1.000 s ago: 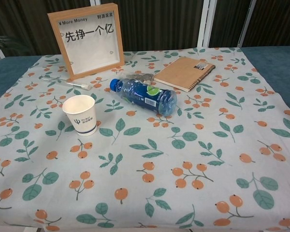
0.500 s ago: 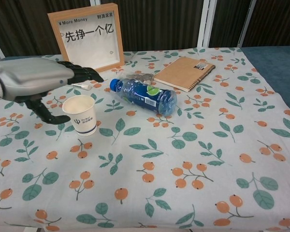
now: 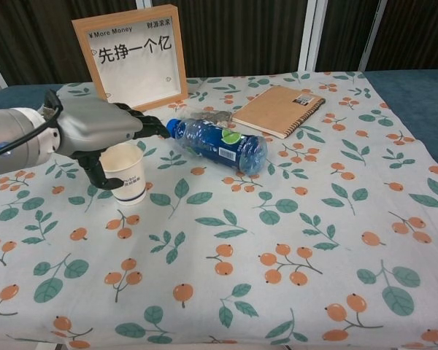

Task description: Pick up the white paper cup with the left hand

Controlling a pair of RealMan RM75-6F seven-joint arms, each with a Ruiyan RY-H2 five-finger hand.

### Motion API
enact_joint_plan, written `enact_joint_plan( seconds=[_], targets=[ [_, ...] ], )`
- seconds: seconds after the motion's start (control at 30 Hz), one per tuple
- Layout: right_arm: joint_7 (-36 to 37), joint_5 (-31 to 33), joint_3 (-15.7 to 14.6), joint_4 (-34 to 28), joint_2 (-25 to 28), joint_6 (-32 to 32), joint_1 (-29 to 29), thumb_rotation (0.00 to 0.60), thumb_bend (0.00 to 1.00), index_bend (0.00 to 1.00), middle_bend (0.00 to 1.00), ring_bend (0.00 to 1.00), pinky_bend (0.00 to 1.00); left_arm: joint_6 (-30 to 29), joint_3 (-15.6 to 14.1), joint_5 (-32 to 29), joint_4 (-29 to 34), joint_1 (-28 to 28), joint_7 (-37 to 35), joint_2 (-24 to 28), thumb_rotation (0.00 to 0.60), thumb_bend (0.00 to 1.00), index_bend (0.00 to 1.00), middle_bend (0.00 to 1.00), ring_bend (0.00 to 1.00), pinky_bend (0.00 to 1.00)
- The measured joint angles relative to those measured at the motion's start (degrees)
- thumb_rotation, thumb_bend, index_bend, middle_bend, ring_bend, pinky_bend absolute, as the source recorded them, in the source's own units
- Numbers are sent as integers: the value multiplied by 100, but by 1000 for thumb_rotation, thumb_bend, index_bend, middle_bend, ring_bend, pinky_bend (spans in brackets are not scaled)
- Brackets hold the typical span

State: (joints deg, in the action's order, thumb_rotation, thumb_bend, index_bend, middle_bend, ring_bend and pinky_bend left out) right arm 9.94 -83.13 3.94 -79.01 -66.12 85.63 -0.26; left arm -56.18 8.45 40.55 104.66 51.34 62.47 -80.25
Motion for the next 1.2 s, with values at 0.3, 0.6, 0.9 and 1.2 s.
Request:
enact_joint_plan(
  seconds=[0.3, 0.6, 0.9, 1.2],
  targets=[
    [117, 86, 35, 89, -7, -53, -7, 600, 95, 0, 0, 0, 0, -421, -248, -893, -229, 518, 511, -294, 600, 320, 4, 12, 0, 0],
    [184, 177, 63, 136, -16, -153, 2, 600, 96, 0, 0, 0, 0, -605, -430, -948, -414, 660, 499, -427, 600, 354, 276, 256, 0, 0],
    [158, 194, 69, 102, -6, -171, -2, 600, 98, 0, 0, 0, 0, -751, -564, -1018, -379, 762, 434, -405, 600, 422, 323, 296, 0, 0],
    [124, 179, 74, 63, 13, -157, -4, 600, 99, 0, 0, 0, 0, -673, -464, -438, -111, 561, -559, -180, 600, 427, 331, 315, 23, 0]
  ],
)
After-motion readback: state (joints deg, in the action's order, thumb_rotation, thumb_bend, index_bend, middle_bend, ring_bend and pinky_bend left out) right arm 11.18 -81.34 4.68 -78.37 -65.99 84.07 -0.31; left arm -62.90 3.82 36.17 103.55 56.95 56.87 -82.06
